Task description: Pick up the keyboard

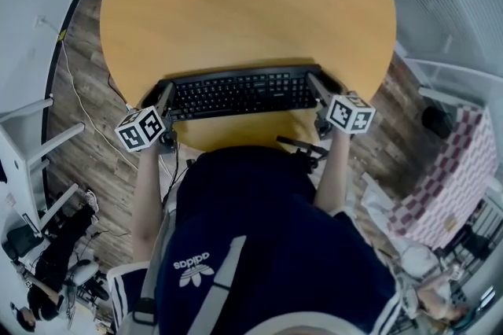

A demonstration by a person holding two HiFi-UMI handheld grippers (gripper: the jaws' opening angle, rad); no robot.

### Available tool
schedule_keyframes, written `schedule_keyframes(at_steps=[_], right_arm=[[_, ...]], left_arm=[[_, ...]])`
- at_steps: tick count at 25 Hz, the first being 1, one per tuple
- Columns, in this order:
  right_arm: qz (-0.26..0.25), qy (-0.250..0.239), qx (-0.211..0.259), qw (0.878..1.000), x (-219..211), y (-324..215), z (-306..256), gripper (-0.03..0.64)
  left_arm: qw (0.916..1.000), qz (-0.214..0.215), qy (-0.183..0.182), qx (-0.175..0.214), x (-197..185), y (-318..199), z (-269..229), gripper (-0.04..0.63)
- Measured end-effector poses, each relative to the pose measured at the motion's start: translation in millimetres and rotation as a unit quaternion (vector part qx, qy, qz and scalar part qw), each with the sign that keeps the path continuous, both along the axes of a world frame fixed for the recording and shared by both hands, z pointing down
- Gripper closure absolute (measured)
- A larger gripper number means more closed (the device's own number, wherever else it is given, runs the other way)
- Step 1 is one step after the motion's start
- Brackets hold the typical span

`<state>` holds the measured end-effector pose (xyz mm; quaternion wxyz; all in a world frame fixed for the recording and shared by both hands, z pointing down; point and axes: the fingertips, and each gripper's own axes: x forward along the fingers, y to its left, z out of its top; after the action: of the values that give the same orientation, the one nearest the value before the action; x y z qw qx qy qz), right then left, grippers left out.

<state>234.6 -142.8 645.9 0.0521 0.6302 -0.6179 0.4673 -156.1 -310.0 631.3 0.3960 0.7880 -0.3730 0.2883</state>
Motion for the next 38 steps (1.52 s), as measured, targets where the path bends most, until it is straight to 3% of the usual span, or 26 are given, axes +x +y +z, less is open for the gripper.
schedule_keyframes(at_steps=[9, 17, 23, 30, 38], right_arm=[[-0.002, 0.030, 0.080, 0.996, 11.6, -12.7, -60.9, 0.454], [-0.013, 0.079, 0.160, 0.984, 10.8, -21.2, -138.0, 0.454], [-0.016, 0.113, 0.219, 0.969, 5.3, -24.0, -195.4, 0.454], [-0.016, 0.135, 0.282, 0.950, -0.6, -16.4, -252.3, 0.454], [-0.034, 0.165, 0.321, 0.932, -12.8, 1.8, -301.5, 0.454]], left_arm=[[0.9956, 0.014, 0.036, 0.085, 13.5, -13.8, -61.7, 0.416], [0.9837, 0.013, 0.081, 0.160, 15.5, -19.8, -124.1, 0.416], [0.9679, 0.011, 0.110, 0.226, 10.1, -20.9, -182.3, 0.416], [0.9426, -0.008, 0.142, 0.302, 0.4, -9.5, -254.1, 0.416], [0.9229, -0.027, 0.165, 0.347, -9.8, 13.8, -300.2, 0.414]])
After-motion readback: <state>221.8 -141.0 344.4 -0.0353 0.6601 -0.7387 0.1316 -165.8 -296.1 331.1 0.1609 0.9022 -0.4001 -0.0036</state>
